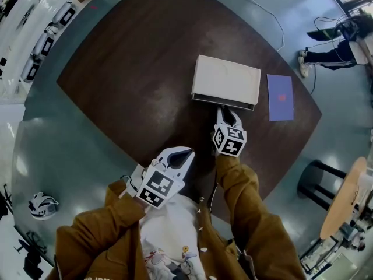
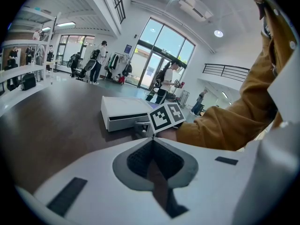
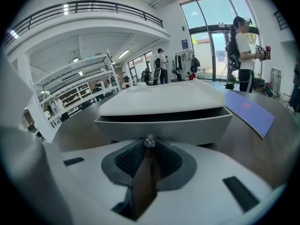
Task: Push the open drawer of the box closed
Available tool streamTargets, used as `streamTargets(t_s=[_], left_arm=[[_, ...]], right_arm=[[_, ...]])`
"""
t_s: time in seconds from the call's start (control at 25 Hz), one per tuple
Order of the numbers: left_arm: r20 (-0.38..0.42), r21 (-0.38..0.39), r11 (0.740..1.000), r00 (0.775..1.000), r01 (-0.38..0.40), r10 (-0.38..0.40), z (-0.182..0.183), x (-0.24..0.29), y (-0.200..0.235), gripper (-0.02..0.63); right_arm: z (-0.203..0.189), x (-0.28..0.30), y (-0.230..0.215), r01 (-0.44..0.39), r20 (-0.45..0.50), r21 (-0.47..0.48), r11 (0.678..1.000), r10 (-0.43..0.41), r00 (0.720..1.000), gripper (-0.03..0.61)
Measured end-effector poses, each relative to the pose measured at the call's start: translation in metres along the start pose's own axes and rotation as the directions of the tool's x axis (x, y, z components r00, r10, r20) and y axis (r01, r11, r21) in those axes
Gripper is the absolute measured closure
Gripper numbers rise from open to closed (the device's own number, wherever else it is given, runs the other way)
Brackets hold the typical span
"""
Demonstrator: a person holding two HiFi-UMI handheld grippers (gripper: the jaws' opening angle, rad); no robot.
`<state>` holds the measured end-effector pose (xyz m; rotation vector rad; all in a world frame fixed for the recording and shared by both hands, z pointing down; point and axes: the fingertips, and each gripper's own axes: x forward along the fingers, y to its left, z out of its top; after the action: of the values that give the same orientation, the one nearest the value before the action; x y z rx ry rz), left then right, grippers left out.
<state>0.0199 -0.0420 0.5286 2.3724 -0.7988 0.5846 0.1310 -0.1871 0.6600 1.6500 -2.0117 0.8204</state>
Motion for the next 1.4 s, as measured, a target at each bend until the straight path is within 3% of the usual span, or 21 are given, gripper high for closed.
streamTargets(t_s=[0.88,1.04,1.4], left_arm=[[0.008,-0.006,1.0,1.0,-0.01,0.01,0.002,-0.009,0.018,0.607],[0.014,-0.001,1.0,1.0,-0.009,0.009,0.004,-0.012,0.016,0.607],[0.046,0.024,1.0,0.999,-0.002,0.001,0.012,-0.019,0.004,0.607]], right_arm=[[0.015,0.016,-0.002,0.026,0.014,-0.007,1.0,-0.026,1.0,0.502],[0.013,0.016,0.01,-0.009,0.01,-0.002,1.0,0.009,1.0,0.408],[0.017,-0.008,0.007,-0.002,0.022,0.018,1.0,0.002,1.0,0.396]])
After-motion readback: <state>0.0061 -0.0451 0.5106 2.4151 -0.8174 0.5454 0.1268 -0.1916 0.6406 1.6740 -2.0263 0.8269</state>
